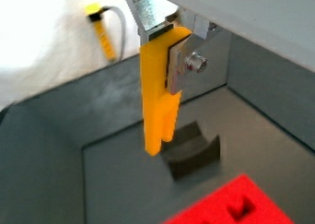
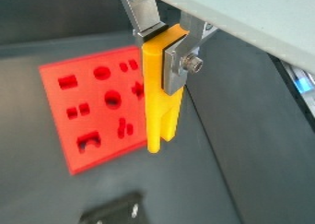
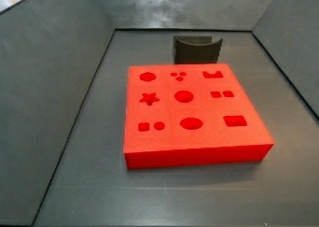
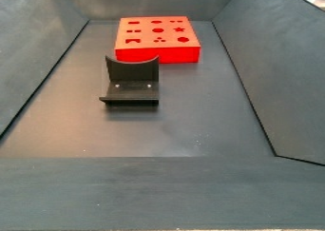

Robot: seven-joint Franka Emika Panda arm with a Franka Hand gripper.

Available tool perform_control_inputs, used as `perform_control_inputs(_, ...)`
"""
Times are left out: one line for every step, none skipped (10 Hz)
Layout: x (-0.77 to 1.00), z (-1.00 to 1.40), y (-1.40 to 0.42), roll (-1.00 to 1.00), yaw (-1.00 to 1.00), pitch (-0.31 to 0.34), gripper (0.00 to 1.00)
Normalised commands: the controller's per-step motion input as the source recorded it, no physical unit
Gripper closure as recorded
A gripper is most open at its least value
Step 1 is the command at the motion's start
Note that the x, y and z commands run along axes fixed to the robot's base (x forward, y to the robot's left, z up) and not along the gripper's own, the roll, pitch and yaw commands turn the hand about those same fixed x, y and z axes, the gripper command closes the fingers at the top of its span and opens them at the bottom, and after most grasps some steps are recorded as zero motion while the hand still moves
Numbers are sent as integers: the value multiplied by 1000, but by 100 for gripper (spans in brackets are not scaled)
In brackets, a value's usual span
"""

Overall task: Pick up the square-circle object. Move up. Place the square-circle object on the fixture. Regrasp the square-circle object. Move to above the board. Insert the square-circle object.
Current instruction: Move to above the board.

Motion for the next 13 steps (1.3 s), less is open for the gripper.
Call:
perform_control_inputs(-742, -51, -1000, -253, 1000, -63, 100)
perform_control_inputs(-750, -59, -1000, -246, 1000, -77, 100)
perform_control_inputs(-537, -35, -696, -229, 1000, -102, 100)
perform_control_inputs(-407, -28, -511, -226, 1000, -113, 100)
perform_control_inputs(-205, -24, -236, -218, 1000, -136, 100)
perform_control_inputs(-133, -12, -136, -207, 1000, -155, 100)
perform_control_inputs(-94, -11, -60, -191, 1000, -184, 100)
perform_control_inputs(-86, -10, -38, -185, 1000, -200, 100)
perform_control_inputs(-75, -10, -9, -170, 1000, -236, 100)
perform_control_inputs(-73, -6, -1, -156, 1000, -259, 100)
perform_control_inputs(-65, -6, 10, -133, 1000, -296, 100)
perform_control_inputs(-58, -10, 8, -122, 1000, -314, 100)
perform_control_inputs(-54, 0, 12, -92, 1000, -352, 100)
